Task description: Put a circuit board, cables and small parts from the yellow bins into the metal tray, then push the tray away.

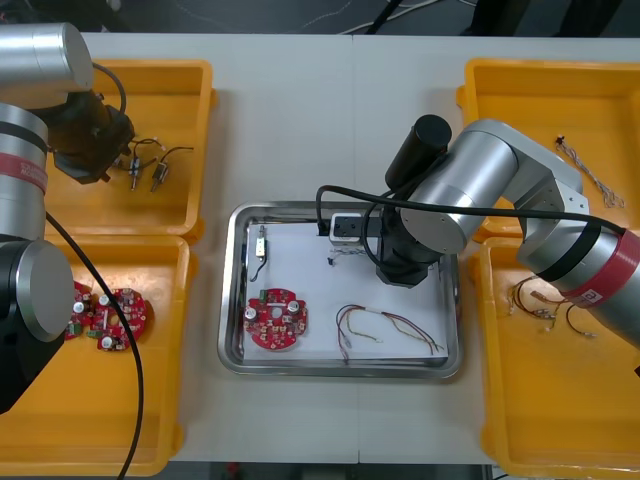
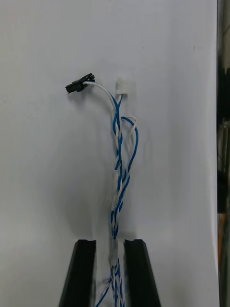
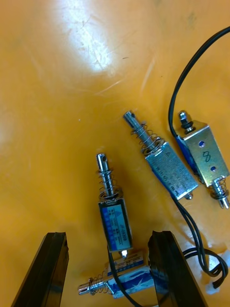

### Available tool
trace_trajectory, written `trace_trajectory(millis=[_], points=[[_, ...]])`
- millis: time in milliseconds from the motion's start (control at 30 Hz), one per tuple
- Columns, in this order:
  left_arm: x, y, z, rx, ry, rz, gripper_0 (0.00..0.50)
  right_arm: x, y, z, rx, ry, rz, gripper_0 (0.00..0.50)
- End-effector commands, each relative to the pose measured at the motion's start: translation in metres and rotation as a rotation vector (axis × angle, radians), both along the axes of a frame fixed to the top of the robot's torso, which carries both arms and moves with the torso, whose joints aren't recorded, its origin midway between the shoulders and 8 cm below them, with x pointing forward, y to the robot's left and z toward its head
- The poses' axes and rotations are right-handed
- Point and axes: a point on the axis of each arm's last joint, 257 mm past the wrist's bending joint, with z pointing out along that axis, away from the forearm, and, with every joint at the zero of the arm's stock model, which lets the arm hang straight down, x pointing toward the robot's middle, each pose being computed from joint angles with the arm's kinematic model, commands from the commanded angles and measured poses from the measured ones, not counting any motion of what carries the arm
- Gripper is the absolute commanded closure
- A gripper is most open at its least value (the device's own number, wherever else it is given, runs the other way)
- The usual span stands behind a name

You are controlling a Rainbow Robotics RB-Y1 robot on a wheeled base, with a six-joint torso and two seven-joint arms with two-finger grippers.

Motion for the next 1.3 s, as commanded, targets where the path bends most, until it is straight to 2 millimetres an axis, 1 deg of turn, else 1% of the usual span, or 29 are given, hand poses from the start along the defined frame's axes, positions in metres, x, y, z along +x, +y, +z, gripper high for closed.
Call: trace_trajectory(millis=[33, 200, 333, 400, 500, 633, 733, 833, 967, 1100, 1133, 1167, 1267, 1300], points=[[0.014, -0.003, 0.022, 0.011, -0.056, -0.037, 0.000, -0.001, 0.019, 0.007, 0.007, -0.018, 0.060, 0.000], [0.013, -0.001, 0.019, 0.012, -0.055, -0.035, 0.000, -0.001, 0.020, 0.009, 0.012, -0.016, 0.061, 0.000], [0.014, 0.004, 0.012, 0.021, -0.067, -0.034, 0.000, 0.001, 0.017, 0.019, 0.009, -0.011, 0.049, 0.000], [0.014, 0.004, 0.012, 0.022, -0.067, -0.037, 0.000, 0.001, 0.014, 0.025, 0.001, -0.007, 0.044, 0.000], [0.012, 0.004, 0.009, 0.022, -0.059, -0.037, 0.000, -0.003, 0.014, 0.040, -0.005, -0.003, 0.043, 0.000], [0.009, 0.006, 0.003, 0.022, -0.047, -0.038, 0.000, -0.007, 0.012, 0.053, -0.004, 0.009, 0.031, 0.000], [0.004, 0.009, -0.005, 0.025, -0.033, -0.039, 0.000, -0.008, 0.010, 0.067, 0.011, 0.014, 0.019, 0.000], [0.002, 0.010, -0.009, 0.027, -0.026, -0.041, 0.000, -0.008, 0.009, 0.081, 0.033, 0.008, 0.008, 0.000], [0.002, 0.011, -0.010, 0.028, -0.024, -0.043, 0.000, -0.010, 0.005, 0.096, 0.063, 0.011, -0.009, 0.000], [0.001, 0.010, -0.010, 0.026, -0.023, -0.042, 0.000, -0.013, 0.001, 0.116, 0.119, 0.030, -0.046, 0.000], [0.001, 0.010, -0.010, 0.026, -0.023, -0.042, 0.055, -0.013, -0.002, 0.121, 0.136, 0.037, -0.062, 0.000], [0.001, 0.010, -0.010, 0.026, -0.023, -0.043, 0.093, -0.013, -0.003, 0.124, 0.140, 0.038, -0.069, 0.000], [0.001, 0.009, -0.010, 0.023, -0.024, -0.043, 0.396, -0.014, -0.012, 0.135, 0.183, 0.050, -0.165, 0.000], [0.001, 0.009, -0.010, 0.023, -0.024, -0.043, 0.446, -0.014, -0.012, 0.136, 0.189, 0.051, -0.180, 0.000]])
